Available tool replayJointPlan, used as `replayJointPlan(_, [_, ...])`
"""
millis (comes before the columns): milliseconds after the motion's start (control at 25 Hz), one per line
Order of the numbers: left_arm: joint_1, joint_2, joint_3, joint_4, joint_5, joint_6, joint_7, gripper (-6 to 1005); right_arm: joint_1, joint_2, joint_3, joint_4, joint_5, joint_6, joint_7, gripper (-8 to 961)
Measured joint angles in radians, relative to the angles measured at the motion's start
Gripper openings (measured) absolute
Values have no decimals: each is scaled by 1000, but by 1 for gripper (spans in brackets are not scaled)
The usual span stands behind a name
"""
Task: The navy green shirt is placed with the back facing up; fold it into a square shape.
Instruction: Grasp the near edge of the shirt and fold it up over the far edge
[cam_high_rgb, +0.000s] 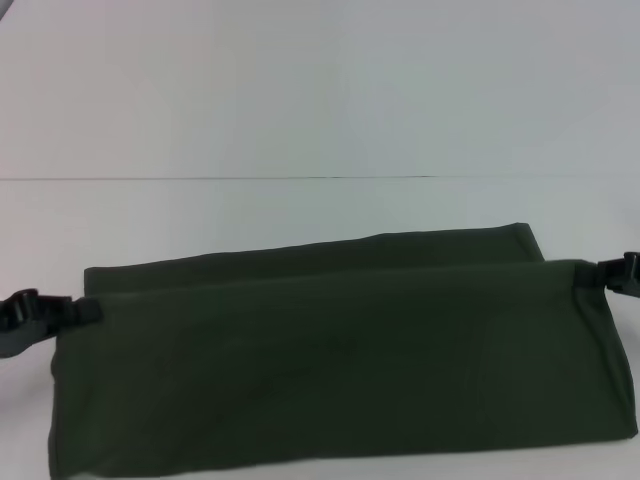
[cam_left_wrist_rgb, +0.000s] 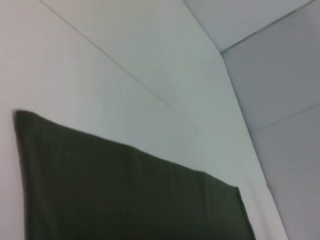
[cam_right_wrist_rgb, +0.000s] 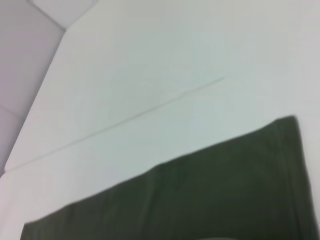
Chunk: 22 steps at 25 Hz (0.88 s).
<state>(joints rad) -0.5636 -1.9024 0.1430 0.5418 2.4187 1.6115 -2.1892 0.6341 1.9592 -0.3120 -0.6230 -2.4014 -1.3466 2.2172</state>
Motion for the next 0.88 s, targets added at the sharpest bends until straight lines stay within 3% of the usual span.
replayJointPlan(120, [-13, -31, 3, 0, -18, -91, 18, 42, 7, 14, -2, 0, 10, 50, -14, 46])
replayJointPlan(400, [-44, -67, 8, 1, -48, -203, 63, 43, 36, 41, -18, 0, 18, 151, -37, 46])
replayJointPlan(600, [-54, -87, 8, 0, -89, -266, 92, 43, 55, 53, -36, 0, 31, 213, -40, 46])
replayJointPlan(880, [-57, -94, 11, 0, -136, -310, 115, 42, 79, 61, -86, 0, 130, 265, -60, 47])
